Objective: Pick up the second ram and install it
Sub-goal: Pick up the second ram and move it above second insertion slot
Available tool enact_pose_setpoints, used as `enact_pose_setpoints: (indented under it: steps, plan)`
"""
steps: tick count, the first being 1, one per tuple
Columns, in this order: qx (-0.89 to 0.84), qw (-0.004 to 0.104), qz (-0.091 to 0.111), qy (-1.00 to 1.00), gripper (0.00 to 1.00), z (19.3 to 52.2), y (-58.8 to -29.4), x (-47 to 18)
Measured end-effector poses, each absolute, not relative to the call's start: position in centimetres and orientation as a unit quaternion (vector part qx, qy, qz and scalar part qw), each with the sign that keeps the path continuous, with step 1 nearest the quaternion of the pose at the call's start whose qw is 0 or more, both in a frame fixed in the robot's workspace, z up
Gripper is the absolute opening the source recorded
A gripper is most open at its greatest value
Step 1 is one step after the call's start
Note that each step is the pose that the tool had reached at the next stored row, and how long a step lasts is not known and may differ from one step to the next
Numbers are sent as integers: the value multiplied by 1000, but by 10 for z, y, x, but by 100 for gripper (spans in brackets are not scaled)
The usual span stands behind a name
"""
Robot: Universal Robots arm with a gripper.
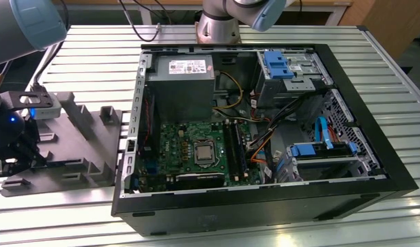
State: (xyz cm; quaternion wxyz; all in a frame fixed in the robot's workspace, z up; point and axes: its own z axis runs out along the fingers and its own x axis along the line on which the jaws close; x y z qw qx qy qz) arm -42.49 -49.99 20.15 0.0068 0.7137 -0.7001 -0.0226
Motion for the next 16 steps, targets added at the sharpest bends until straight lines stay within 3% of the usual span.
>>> enact_pose_setpoints:
  steps: [16]
  plan:
    - [713, 7, -23, -700, 12, 203, -500, -425]
